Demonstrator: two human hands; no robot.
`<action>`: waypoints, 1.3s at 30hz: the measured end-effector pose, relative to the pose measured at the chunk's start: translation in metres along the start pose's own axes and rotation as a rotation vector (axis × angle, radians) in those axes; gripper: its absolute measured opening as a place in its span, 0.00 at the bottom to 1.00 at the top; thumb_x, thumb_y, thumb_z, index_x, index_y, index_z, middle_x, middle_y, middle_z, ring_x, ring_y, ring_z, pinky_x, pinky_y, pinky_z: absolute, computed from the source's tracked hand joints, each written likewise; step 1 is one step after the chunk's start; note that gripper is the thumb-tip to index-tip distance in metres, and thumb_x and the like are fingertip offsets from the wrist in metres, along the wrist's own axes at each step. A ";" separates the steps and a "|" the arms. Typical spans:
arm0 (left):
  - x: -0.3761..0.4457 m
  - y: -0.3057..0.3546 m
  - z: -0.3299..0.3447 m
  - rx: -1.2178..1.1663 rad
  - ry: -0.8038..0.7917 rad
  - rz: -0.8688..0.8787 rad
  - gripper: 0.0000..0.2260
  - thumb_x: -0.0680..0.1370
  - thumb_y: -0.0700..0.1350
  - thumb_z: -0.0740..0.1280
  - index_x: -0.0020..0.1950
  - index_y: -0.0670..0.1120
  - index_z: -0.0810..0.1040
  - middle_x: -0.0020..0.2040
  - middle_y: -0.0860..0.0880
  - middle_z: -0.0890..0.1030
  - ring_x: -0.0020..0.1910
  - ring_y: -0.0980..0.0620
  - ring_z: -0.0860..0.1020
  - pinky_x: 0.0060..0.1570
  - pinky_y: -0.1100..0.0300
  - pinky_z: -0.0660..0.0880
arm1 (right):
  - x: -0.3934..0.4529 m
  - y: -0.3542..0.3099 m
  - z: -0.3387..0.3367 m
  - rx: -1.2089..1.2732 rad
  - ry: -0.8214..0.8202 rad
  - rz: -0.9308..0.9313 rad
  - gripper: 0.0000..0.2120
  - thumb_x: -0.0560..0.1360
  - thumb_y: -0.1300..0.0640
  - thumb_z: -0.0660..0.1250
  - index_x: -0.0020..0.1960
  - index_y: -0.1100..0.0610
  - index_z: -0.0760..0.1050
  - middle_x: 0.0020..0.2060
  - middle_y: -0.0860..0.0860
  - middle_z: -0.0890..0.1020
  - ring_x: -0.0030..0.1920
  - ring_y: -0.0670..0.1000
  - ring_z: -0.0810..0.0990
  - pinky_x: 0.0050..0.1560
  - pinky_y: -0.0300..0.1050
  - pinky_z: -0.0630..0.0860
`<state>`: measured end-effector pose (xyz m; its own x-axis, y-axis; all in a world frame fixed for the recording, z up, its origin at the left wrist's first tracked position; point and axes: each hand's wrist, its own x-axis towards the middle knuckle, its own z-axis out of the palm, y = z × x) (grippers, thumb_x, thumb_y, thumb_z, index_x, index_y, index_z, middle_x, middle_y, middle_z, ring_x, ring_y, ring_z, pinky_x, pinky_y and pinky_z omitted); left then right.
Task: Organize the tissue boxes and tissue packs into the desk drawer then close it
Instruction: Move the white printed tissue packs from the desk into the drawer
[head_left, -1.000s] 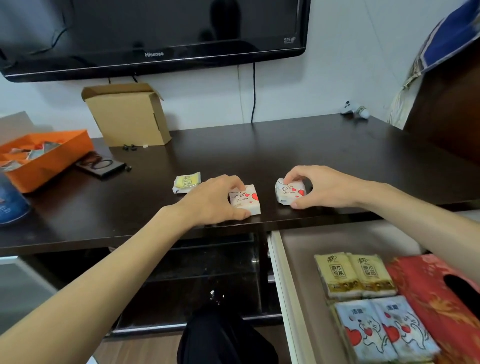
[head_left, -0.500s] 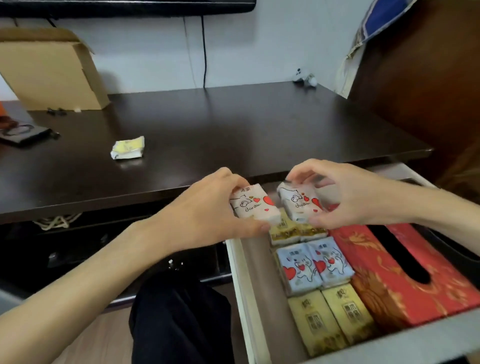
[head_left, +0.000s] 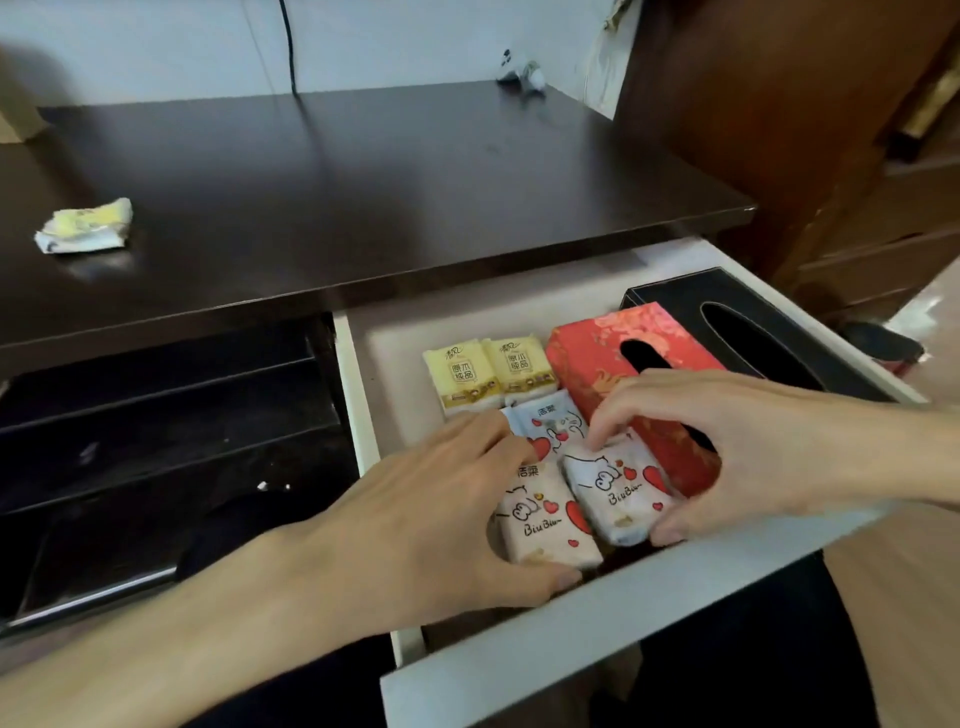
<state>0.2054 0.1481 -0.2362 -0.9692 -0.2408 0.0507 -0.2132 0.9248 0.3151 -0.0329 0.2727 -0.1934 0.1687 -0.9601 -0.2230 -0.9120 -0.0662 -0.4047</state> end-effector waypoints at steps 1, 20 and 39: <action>0.001 0.000 0.002 0.006 -0.004 -0.001 0.37 0.66 0.78 0.57 0.68 0.57 0.66 0.59 0.62 0.69 0.59 0.62 0.66 0.54 0.56 0.75 | 0.000 0.002 0.002 -0.020 0.013 -0.002 0.25 0.71 0.35 0.74 0.64 0.43 0.76 0.58 0.29 0.75 0.64 0.36 0.71 0.64 0.34 0.67; 0.007 -0.008 0.018 -0.005 -0.064 0.098 0.20 0.76 0.60 0.66 0.66 0.56 0.70 0.59 0.58 0.72 0.59 0.57 0.70 0.57 0.55 0.73 | 0.000 0.004 0.025 -0.218 0.065 -0.135 0.14 0.76 0.38 0.64 0.53 0.41 0.85 0.58 0.34 0.78 0.62 0.38 0.68 0.68 0.27 0.47; -0.039 -0.127 -0.118 0.007 0.536 -0.346 0.04 0.74 0.52 0.67 0.46 0.55 0.80 0.39 0.58 0.80 0.41 0.58 0.79 0.45 0.60 0.74 | 0.185 -0.049 -0.051 0.127 0.533 -0.070 0.08 0.78 0.57 0.68 0.51 0.51 0.87 0.46 0.43 0.86 0.48 0.46 0.83 0.58 0.52 0.78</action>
<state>0.2849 0.0051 -0.1666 -0.6486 -0.6380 0.4152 -0.5050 0.7688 0.3924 0.0240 0.0840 -0.1692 -0.0156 -0.9613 0.2749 -0.8474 -0.1333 -0.5139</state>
